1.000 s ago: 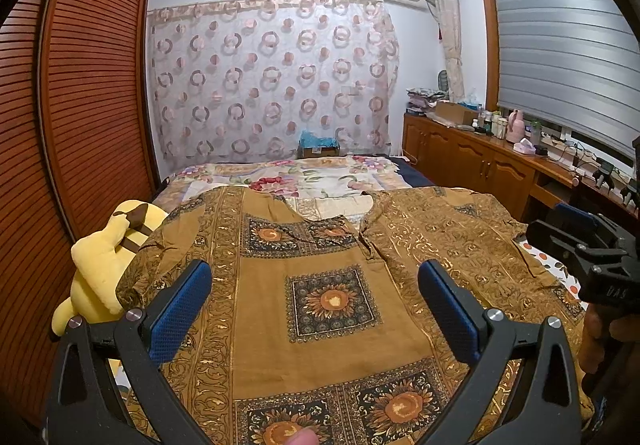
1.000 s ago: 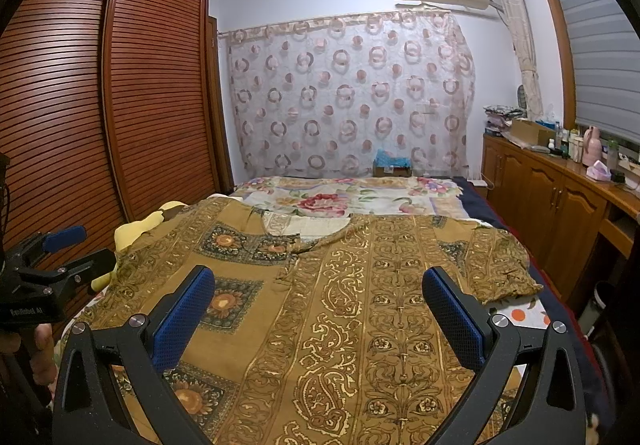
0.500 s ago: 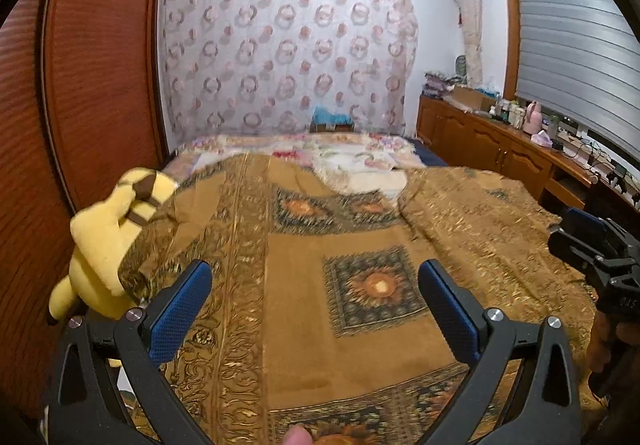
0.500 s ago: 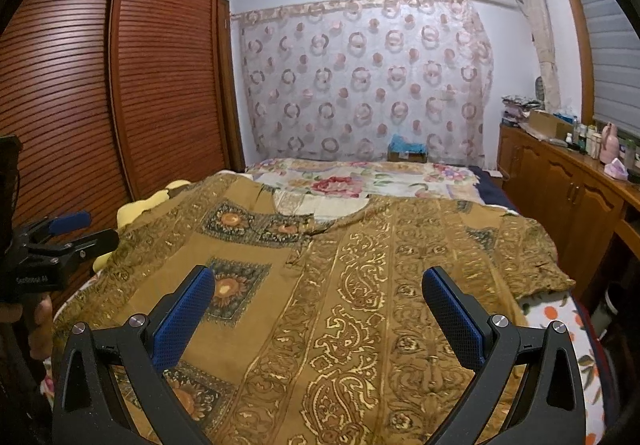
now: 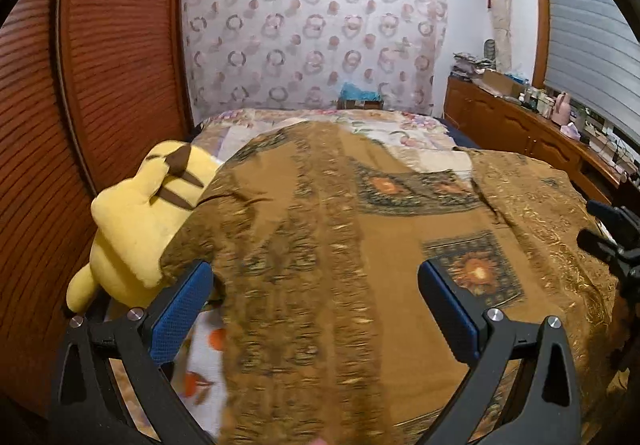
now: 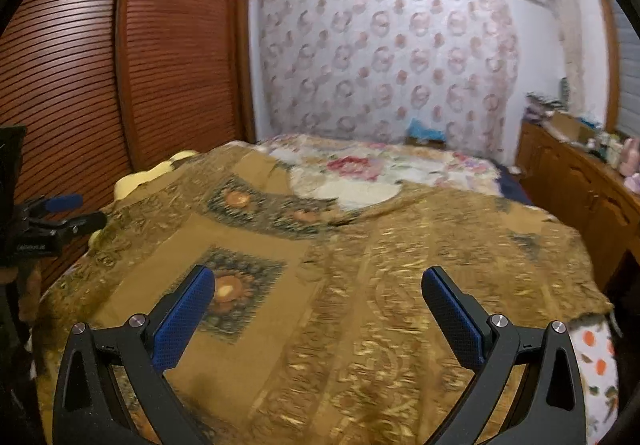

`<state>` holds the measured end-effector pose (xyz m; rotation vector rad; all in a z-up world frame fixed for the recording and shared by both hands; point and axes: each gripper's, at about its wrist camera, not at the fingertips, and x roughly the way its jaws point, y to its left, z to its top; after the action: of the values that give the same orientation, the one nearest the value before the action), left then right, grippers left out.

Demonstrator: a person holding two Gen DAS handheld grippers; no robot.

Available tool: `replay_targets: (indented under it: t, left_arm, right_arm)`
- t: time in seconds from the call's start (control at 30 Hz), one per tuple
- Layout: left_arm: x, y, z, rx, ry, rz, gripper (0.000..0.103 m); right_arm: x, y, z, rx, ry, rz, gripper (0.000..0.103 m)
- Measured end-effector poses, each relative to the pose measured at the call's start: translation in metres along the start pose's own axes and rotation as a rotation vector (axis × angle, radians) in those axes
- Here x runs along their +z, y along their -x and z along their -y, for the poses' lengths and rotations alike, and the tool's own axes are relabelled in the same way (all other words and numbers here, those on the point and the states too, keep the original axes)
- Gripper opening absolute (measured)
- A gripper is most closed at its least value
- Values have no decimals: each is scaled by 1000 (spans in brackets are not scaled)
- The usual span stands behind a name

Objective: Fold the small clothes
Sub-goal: 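Grasp the shirt's sleeve edge with the left gripper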

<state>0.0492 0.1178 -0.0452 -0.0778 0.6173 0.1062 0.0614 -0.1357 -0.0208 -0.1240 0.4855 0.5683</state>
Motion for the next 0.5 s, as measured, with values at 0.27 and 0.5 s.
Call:
replay_targets:
  t: [0.27,0.5]
  left_arm:
    - [2,-8,-58,67,72,-43,86]
    - [4,-32,-83,48,95,-113,69]
  right_arm:
    - [7,-41,-14,83,94,-177,103]
    - [8,-61,-15,69,150,-284,103]
